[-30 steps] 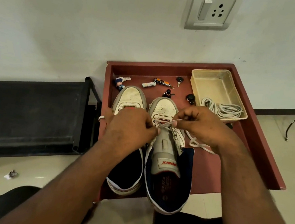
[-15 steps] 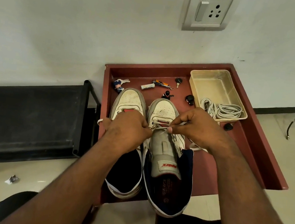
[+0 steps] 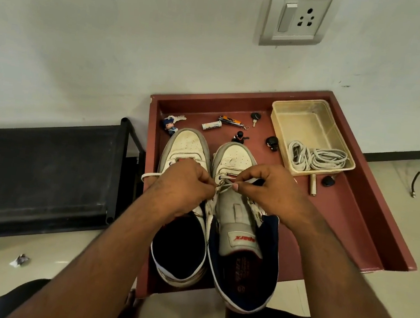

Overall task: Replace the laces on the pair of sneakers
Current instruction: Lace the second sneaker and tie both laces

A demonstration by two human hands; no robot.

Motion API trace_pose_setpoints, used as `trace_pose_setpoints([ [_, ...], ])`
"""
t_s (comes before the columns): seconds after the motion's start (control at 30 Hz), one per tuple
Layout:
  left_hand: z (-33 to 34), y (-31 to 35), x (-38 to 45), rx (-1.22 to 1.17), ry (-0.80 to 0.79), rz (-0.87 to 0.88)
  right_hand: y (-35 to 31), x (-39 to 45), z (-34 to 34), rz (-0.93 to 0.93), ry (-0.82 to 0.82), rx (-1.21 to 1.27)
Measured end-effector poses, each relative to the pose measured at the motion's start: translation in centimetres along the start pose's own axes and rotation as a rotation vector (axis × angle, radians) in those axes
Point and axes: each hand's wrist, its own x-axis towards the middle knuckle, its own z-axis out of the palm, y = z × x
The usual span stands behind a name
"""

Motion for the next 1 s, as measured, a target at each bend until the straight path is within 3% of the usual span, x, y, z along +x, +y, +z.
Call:
trace_pose_setpoints([
  [0.23, 0.4, -0.1, 0.1, -0.097, 0.058, -0.008, 0.0, -0.1, 0.3, 0.002, -0.025, -0.054],
  [0.47, 0.5, 0.2, -0.1, -0.161, 0.097, -0.014, -0.3, -0.1, 0.5, -0.018, -0.04, 0.046],
  [1.0, 0.2, 0.2, -0.4, -0.207, 0.076, -0.015, 0.4, -0.4, 2.2, 0.041, 0.145, 0.161],
])
